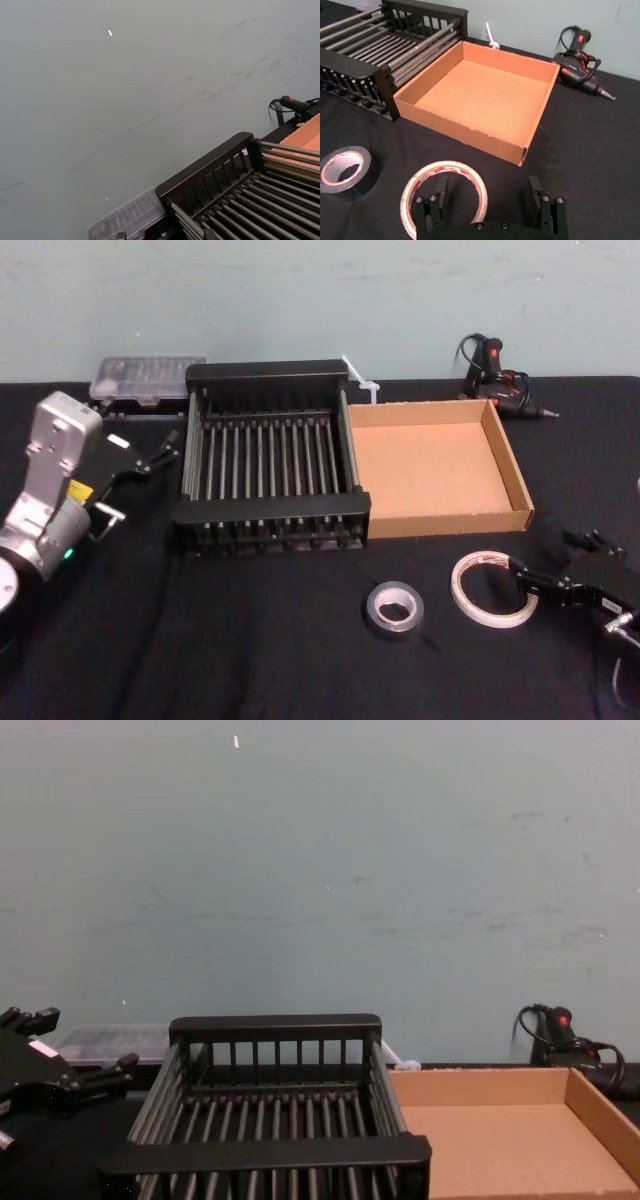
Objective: Pick up the white tape and place it into the black box , Pick up the silver tape and place it into the brown box.
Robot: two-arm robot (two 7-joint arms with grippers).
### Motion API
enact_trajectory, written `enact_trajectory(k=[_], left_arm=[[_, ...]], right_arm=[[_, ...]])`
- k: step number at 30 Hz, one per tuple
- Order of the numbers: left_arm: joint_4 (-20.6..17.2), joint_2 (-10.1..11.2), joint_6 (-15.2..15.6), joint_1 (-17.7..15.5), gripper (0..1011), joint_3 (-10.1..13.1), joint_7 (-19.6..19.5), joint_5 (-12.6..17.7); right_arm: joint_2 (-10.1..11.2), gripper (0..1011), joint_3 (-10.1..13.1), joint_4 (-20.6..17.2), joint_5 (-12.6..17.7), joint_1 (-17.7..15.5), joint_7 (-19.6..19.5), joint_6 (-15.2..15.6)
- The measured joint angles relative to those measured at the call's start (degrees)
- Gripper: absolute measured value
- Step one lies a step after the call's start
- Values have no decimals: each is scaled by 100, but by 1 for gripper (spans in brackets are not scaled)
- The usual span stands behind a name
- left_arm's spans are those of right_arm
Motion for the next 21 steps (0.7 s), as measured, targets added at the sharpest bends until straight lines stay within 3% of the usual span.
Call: enact_trajectory(k=[21], left_arm=[[0,0,0,0,1001,0,0,0]], right_arm=[[-357,1002,-223,666,-537,333,255,-52]])
